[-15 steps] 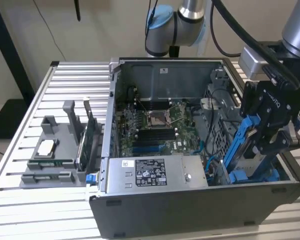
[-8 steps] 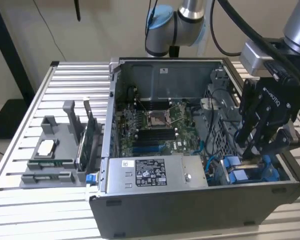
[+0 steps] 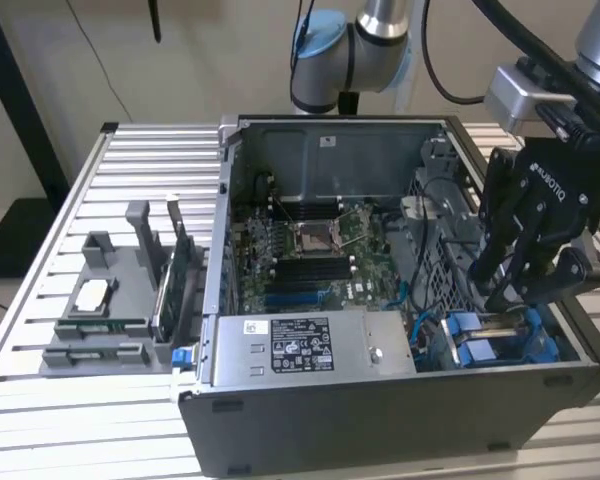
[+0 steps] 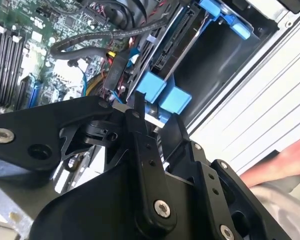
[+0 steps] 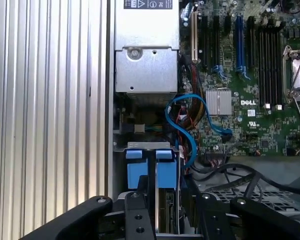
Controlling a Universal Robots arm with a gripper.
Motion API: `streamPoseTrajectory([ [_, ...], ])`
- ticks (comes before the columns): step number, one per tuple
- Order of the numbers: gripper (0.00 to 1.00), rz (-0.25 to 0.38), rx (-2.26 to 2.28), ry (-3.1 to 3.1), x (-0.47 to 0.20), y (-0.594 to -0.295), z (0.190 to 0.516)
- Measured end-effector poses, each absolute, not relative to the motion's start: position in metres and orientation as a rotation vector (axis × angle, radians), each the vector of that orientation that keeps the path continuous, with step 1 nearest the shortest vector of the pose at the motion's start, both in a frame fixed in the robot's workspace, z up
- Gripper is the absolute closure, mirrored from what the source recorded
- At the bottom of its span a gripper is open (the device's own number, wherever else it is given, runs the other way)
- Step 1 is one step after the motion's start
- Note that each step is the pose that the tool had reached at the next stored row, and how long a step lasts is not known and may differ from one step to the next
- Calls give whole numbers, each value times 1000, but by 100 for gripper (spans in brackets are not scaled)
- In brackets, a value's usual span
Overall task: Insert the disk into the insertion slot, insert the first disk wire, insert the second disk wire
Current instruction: 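Insert the disk into the insertion slot, then insert the first disk wire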
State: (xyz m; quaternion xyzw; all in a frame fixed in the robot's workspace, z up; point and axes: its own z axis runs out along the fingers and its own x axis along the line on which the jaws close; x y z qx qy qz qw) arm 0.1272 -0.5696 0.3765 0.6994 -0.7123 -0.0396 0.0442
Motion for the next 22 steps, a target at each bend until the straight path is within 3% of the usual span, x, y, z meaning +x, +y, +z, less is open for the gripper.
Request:
streamPoseTrajectory([
  [22,60,-127,2150,-2175,125,-566,393],
])
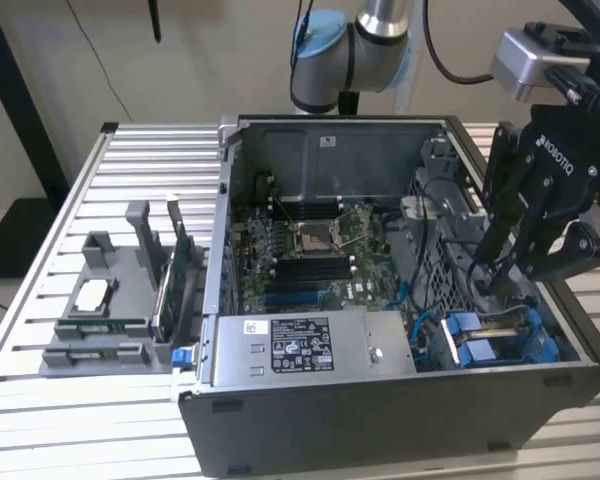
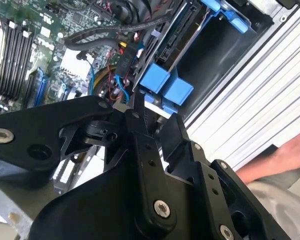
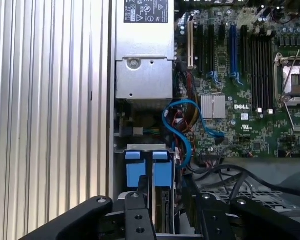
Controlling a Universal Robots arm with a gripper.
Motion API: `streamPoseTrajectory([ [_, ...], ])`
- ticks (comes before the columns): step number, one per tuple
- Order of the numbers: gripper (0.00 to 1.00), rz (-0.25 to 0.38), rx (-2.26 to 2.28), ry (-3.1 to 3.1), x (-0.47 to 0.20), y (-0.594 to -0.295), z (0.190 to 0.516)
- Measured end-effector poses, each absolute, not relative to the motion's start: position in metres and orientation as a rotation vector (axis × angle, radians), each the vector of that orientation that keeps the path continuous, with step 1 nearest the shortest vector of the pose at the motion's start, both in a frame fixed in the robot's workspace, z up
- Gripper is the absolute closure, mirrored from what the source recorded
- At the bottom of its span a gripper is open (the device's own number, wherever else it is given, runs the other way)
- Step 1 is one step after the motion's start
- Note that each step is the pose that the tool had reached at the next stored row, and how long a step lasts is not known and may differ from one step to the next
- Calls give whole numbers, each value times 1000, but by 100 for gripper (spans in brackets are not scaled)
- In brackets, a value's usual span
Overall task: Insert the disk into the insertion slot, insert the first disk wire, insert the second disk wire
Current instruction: 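Insert the first disk wire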
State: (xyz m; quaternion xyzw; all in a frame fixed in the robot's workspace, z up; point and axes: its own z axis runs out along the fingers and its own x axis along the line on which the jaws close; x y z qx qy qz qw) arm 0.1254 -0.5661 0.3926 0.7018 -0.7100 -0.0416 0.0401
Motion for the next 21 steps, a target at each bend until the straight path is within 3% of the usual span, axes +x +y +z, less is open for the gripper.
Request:
streamPoseTrajectory([
  [7,60,-112,2241,-2195,125,-566,393],
  [15,60,-173,2306,-2217,125,-565,393],
  [21,60,-146,2337,-2228,126,-563,390],
])
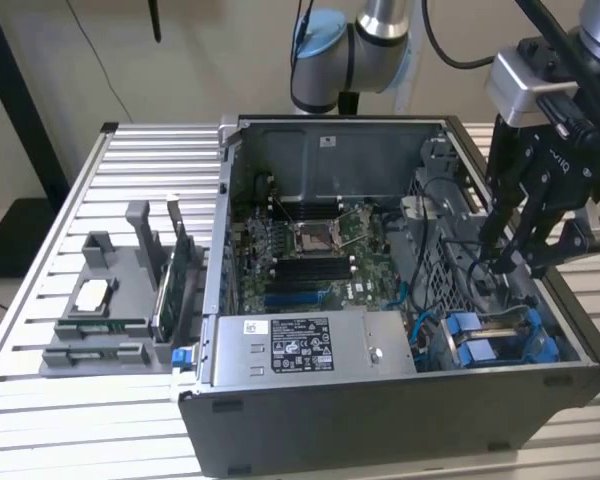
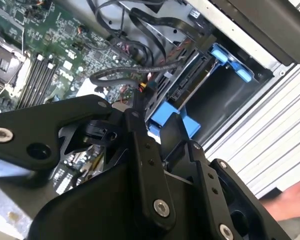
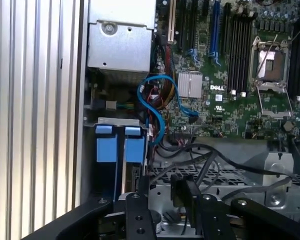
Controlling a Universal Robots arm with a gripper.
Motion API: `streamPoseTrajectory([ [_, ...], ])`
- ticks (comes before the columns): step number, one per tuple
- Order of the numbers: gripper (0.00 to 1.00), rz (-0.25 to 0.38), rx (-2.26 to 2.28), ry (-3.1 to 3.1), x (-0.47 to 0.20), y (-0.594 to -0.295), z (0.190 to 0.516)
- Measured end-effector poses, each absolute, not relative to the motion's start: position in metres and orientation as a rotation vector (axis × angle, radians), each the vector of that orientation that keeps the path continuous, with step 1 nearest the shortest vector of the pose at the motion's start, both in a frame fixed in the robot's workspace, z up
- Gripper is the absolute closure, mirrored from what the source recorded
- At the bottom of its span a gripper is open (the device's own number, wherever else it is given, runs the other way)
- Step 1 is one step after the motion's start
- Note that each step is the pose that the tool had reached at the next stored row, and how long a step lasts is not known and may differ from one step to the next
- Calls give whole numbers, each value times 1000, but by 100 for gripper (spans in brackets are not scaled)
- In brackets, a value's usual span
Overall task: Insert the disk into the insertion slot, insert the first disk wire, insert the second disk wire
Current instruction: 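Insert the first disk wire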
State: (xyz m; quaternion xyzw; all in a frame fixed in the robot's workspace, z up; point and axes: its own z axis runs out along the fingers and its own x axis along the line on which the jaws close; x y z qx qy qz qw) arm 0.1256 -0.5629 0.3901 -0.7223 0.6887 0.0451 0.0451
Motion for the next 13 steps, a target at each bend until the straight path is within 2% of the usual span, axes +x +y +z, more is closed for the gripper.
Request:
streamPoseTrajectory([
  [7,60,129,-2208,2105,125,-543,386],
  [13,60,94,-2226,2122,125,-541,389],
])
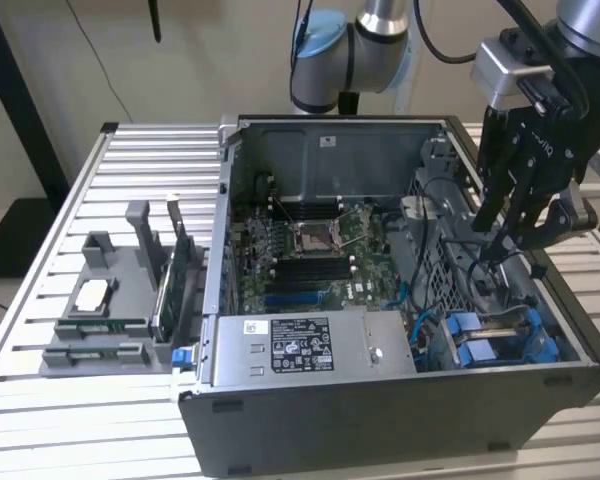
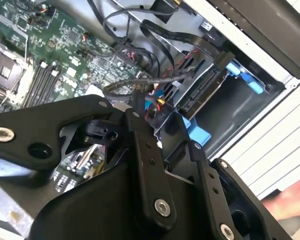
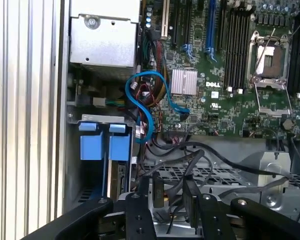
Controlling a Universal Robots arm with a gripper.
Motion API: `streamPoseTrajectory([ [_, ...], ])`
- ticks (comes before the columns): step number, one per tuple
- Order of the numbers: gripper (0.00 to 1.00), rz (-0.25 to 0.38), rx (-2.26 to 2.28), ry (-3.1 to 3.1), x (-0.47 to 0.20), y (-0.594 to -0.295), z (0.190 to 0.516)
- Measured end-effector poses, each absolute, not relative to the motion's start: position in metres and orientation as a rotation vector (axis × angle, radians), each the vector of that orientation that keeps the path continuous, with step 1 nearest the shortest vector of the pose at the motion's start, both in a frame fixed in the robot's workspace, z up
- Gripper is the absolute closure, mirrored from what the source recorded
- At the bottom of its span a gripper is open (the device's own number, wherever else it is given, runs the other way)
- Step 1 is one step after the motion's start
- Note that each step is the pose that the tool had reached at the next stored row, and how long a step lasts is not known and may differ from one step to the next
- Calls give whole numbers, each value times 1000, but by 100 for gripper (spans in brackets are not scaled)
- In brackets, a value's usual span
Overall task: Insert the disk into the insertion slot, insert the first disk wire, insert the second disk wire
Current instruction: 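Insert the first disk wire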
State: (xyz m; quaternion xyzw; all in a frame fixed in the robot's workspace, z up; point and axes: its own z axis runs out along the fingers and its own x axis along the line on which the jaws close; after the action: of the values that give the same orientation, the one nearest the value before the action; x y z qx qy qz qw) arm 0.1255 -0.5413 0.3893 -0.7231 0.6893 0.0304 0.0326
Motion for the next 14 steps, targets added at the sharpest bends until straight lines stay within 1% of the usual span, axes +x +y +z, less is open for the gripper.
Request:
streamPoseTrajectory([
  [6,60,51,-2241,2136,125,-541,390],
  [10,60,49,-2241,2136,125,-541,390],
  [11,62,49,-2241,2136,125,-541,390],
  [12,62,49,-2241,2136,125,-541,390],
  [13,68,49,-2241,2136,125,-541,390],
  [14,68,49,-2241,2136,125,-541,390],
])
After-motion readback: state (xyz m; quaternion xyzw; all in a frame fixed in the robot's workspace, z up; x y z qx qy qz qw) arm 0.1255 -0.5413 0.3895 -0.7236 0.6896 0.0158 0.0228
